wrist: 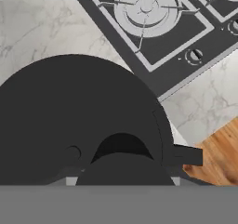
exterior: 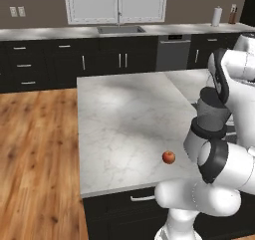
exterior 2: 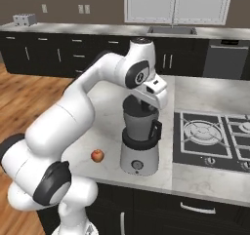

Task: Open the blender lid, put the apple in the blender, close the lid, and start the blender.

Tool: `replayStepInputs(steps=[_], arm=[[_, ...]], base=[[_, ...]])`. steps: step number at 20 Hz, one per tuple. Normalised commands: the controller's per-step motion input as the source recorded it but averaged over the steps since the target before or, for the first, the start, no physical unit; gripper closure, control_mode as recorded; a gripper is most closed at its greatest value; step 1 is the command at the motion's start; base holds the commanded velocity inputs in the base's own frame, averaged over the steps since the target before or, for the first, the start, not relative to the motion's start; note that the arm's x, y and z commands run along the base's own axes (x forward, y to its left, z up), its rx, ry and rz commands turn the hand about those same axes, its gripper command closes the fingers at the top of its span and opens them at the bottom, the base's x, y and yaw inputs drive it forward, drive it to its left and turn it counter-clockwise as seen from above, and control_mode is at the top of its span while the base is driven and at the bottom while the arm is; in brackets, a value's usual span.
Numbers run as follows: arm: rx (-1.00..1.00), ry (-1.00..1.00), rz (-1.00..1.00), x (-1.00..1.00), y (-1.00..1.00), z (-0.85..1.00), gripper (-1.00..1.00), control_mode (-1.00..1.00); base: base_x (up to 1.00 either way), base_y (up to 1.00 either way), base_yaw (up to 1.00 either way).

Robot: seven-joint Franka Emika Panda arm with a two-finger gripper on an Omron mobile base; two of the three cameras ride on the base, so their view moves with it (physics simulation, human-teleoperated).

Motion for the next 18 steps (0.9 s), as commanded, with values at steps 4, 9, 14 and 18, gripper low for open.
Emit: replayStepInputs(steps=[4,9,14,18], arm=[[0.00,-0.27,0.00,-0.46,0.55,0.99,1.00,-1.00],[0.00,-0.08,0.10,-0.57,1.00,0.31,1.00,-1.00],[0.00,0.04,0.14,-0.27,1.00,-0.33,1.00,-1.00],[0.00,0.18,0.11,0.00,1.00,-0.68,1.00,-1.00]], base=[[0.00,0.00,0.00],[0.00,0.00,0.00],[0.00,0.00,0.00],[0.00,0.00,0.00]])
